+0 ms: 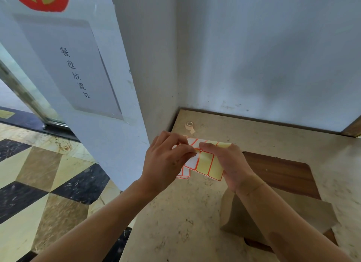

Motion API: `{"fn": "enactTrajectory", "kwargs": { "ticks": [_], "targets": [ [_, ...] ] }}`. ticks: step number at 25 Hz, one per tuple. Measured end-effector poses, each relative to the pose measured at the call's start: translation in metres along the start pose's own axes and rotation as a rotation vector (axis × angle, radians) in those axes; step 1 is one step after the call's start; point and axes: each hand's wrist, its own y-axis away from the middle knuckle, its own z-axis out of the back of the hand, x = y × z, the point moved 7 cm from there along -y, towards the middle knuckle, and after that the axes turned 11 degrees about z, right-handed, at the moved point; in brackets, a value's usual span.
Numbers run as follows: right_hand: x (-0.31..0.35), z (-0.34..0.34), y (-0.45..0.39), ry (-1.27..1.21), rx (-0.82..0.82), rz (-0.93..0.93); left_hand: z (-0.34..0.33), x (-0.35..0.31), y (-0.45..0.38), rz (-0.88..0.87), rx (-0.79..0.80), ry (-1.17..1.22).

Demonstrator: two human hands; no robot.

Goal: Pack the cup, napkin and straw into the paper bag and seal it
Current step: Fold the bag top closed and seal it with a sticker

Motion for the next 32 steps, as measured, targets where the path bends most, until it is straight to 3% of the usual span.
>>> {"fn": "enactTrajectory", "kwargs": {
  "ticks": [8, 14, 21, 29, 32],
  "targets": [
    [-0.01, -0.003, -0.02, 0.036, -0.051, -0.051, -0.016, 0.023, 0.007, 0.054, 0.061, 0.056],
    [-0.04, -0.03, -0.067, 0.108, -0.029, -0.097, -0.034, 0.072, 0.027, 0.213, 0.132, 0.074],
    [-0.119, -0.061, -0.124, 0.105, -0.002, -0.33, -0.052, 0.134, 0.047, 0.45, 0.199, 0.181],
    [-0.201, -0.08, -0.137, 0.279, 0.085, -0.332, -0.073, 0.171, 0.067, 0.583, 0.28, 0.227],
    [-0.228, -0.071, -0.13, 0.326, 0.006, -0.393, -0.086, 0.176, 0.07, 0.641, 0.346, 0.229]
  ]
}}
